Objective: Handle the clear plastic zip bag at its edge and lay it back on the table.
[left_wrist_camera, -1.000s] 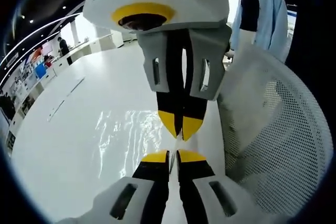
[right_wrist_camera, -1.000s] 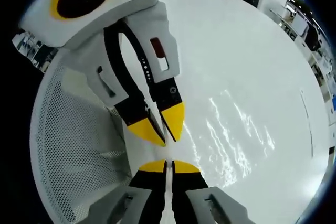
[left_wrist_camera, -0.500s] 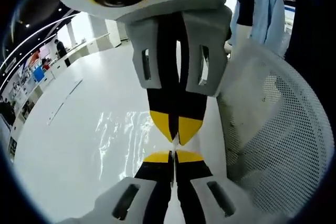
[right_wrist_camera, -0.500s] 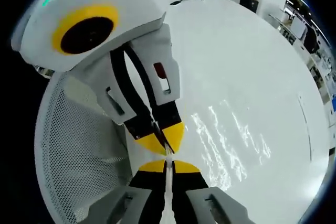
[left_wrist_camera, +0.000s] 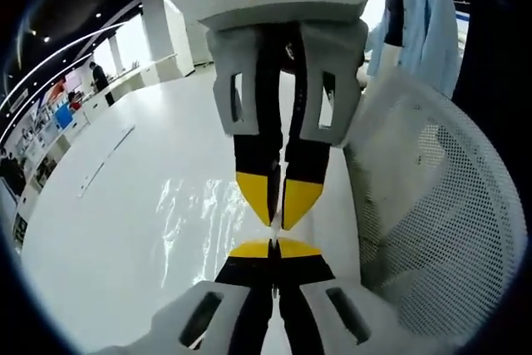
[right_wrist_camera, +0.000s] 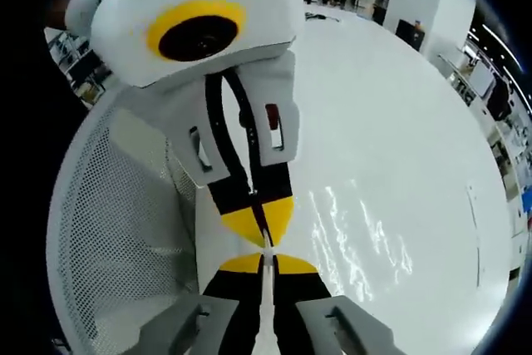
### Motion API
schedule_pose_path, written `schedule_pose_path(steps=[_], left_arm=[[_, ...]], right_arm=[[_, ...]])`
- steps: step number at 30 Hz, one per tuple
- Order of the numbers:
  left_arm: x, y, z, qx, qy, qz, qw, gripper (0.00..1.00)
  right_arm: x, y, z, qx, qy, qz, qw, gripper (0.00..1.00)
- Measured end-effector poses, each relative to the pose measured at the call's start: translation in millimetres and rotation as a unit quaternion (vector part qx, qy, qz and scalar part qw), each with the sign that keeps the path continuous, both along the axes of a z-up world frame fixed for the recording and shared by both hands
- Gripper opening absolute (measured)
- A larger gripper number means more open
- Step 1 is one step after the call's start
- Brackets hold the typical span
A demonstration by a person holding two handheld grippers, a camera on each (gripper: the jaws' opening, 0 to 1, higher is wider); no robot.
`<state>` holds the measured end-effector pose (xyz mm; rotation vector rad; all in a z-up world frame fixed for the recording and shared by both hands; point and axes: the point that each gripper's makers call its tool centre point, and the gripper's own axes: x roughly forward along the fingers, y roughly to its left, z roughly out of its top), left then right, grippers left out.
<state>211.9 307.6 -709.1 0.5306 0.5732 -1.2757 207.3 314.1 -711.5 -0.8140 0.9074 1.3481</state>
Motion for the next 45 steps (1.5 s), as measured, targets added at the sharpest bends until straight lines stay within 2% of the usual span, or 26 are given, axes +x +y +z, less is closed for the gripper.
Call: schedule_pose_path(steps=[9,15,31,45], left_arm=[[2.3,-3.4,5.2,-0.01,0.002,0.005,0.9999,0.0],[1.5,-5.0,4.3,-0.01,0.005,0.001,0.9999,0.0],[-1.8,-5.1,2.2,-0.002,0.006,-0.006,1.0,0.0],[-2.5,-3.8,1.0,0.0,0.01,-0.006,0.9999,0.0]], right_arm=[[4.1,0.1,0.4,0.006,-0.01,0.01,0.9999,0.0],[4.1,-4.2,0.9,0.004,0.016,-0.026,0.9995,0.0],[-3.5,-14.9,-5.4,-0.012,0.021,-0.038,0.999,0.0],[-2.2,-25.9,-8.4,-0.02,0.02,-0.048,0.9984,0.0]])
